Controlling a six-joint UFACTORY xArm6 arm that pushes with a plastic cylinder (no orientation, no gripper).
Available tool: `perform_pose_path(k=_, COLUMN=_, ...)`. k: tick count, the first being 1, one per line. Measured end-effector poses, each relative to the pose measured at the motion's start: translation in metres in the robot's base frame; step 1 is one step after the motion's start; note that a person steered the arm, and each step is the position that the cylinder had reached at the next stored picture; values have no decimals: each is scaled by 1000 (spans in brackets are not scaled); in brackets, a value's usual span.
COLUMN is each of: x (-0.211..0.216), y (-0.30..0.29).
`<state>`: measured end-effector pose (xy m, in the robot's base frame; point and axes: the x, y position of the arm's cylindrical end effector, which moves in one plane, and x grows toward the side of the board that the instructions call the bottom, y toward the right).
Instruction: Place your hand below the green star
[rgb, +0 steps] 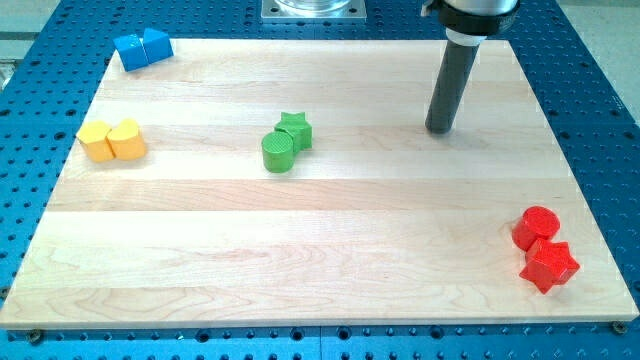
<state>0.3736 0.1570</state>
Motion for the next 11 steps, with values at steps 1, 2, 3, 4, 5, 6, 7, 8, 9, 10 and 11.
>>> perform_pose_path(k=1, x=0, y=0)
perform_pose_path(k=2, x=0, y=9)
perform_pose_path(k=3, x=0, y=11)
perform_pose_path(k=4, x=0, y=11)
perform_pose_path(k=5, x=-28, y=16)
perform_pose_path(k=6, x=-79, y=-22)
perform_pose_path(k=7, x=-58, y=-44)
perform_pose_path(k=8, x=2, y=-25)
perform_pose_path(k=9, x=46, y=-33)
perform_pose_path(k=10, x=87, y=-107)
perform_pose_path(k=11, x=111, y=-223)
